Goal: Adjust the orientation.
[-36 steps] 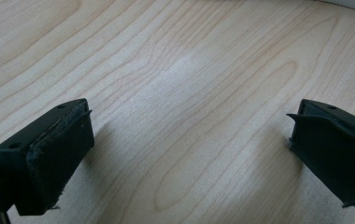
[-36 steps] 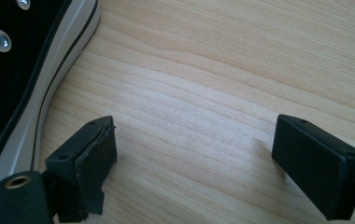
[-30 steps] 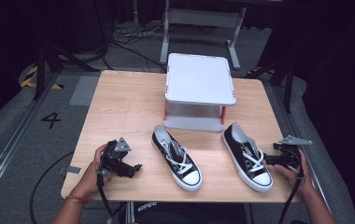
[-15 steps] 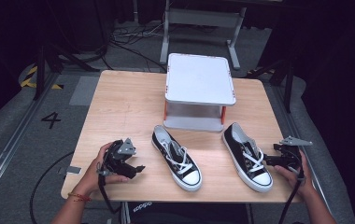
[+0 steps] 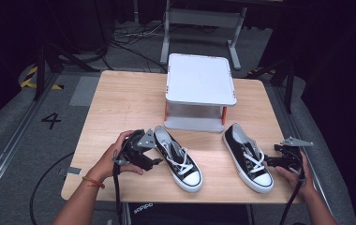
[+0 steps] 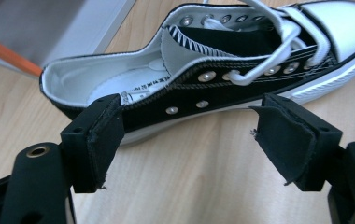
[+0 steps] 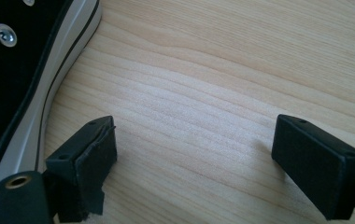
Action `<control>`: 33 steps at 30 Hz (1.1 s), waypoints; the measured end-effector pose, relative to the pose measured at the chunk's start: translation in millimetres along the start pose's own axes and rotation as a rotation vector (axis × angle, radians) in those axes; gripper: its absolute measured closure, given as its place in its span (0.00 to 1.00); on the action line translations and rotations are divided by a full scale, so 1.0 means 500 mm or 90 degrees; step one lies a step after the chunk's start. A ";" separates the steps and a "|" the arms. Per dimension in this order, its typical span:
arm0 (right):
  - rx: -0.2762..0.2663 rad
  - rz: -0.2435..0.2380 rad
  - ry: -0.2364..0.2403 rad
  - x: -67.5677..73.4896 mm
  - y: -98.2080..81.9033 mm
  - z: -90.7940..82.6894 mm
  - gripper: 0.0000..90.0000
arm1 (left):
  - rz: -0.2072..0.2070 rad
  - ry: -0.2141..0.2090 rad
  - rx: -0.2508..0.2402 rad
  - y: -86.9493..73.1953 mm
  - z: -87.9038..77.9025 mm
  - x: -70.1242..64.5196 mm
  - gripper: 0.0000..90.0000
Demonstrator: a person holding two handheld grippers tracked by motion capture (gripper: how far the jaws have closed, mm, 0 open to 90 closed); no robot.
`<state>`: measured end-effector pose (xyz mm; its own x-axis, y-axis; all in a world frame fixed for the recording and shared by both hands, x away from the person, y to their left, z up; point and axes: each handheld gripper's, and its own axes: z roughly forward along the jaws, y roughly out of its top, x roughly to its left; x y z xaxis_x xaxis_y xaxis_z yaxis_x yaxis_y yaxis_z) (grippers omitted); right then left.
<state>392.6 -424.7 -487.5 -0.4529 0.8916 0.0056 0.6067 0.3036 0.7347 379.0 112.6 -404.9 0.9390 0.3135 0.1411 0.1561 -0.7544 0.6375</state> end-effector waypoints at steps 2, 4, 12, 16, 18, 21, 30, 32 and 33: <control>0.000 0.000 0.000 0.000 0.000 0.000 0.16 | 0.008 -0.003 0.010 0.010 0.007 0.006 0.26; 0.000 0.000 0.000 0.000 0.000 0.000 0.16 | 0.011 -0.020 0.009 0.017 0.013 0.012 0.25; 0.000 0.000 0.000 0.000 0.000 0.000 0.16 | 0.031 -0.048 0.047 0.033 0.047 0.037 0.28; 0.000 0.000 0.000 0.000 0.000 0.000 0.16 | 0.031 -0.086 0.037 0.032 0.054 0.045 0.39; 0.000 0.000 0.000 0.000 0.000 0.000 0.16 | 0.040 -0.102 0.046 0.034 0.059 0.045 0.38; 0.000 0.000 0.000 0.000 0.000 0.000 0.16 | 0.055 -0.119 0.048 0.037 0.057 0.043 0.51; 0.000 0.000 0.000 0.000 0.000 0.000 0.16 | 0.129 -0.114 0.077 0.044 0.024 0.005 0.87; 0.000 0.000 0.000 0.000 0.000 0.000 0.16 | 0.130 -0.100 0.081 0.041 0.017 -0.004 0.93; 0.000 0.000 0.000 0.000 0.000 0.000 0.16 | 0.127 -0.097 0.083 0.038 0.014 -0.006 0.95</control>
<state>392.3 -424.7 -487.5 -0.4530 0.8915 0.0061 0.6064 0.3031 0.7351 381.5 93.1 -398.5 0.9887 0.0696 0.1325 -0.0069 -0.8633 0.5047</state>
